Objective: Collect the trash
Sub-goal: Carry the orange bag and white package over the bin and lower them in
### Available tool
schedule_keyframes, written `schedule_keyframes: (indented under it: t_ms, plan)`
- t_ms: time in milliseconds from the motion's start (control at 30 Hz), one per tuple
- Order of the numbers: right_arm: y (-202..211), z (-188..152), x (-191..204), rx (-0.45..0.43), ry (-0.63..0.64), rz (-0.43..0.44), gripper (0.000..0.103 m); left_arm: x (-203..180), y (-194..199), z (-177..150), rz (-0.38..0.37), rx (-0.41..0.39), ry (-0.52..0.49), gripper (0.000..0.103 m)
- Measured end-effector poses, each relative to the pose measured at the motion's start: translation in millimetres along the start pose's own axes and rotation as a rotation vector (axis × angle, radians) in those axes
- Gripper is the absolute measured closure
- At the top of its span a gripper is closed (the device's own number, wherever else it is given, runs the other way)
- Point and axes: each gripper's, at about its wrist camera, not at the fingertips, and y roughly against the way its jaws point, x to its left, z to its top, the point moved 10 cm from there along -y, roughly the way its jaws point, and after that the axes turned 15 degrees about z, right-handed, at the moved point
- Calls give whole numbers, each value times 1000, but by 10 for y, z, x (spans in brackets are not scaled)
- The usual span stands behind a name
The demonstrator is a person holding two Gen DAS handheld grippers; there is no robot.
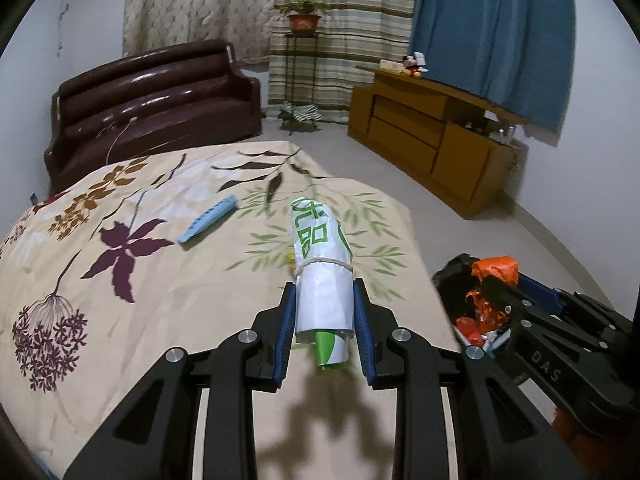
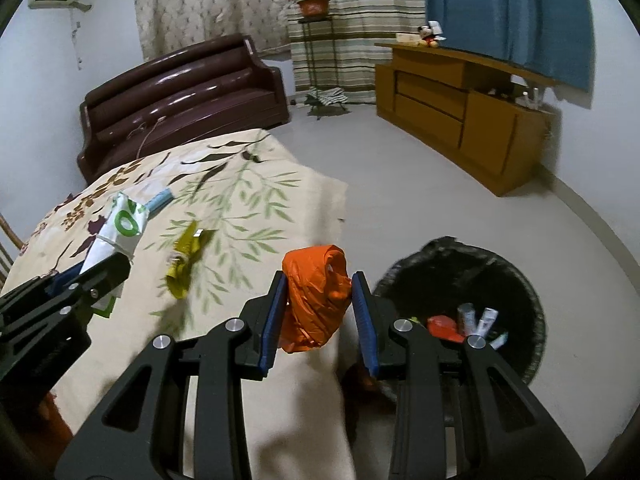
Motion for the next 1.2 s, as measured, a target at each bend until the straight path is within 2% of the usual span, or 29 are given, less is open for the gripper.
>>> schedule_keyframes:
  t_ms: [533, 867, 1200]
  plan:
    - [479, -85, -912, -53, -99, -148, 71, -1034, 88, -3, -115, -40, -116, 74]
    - [509, -151, -1293, -62, -149, -201, 71, -1457, -97, -42, -130, -24, -167, 74]
    - [449, -160, -1512, -60, -184, -219, 71, -1742, -301, -98, -130, 5, -204, 74]
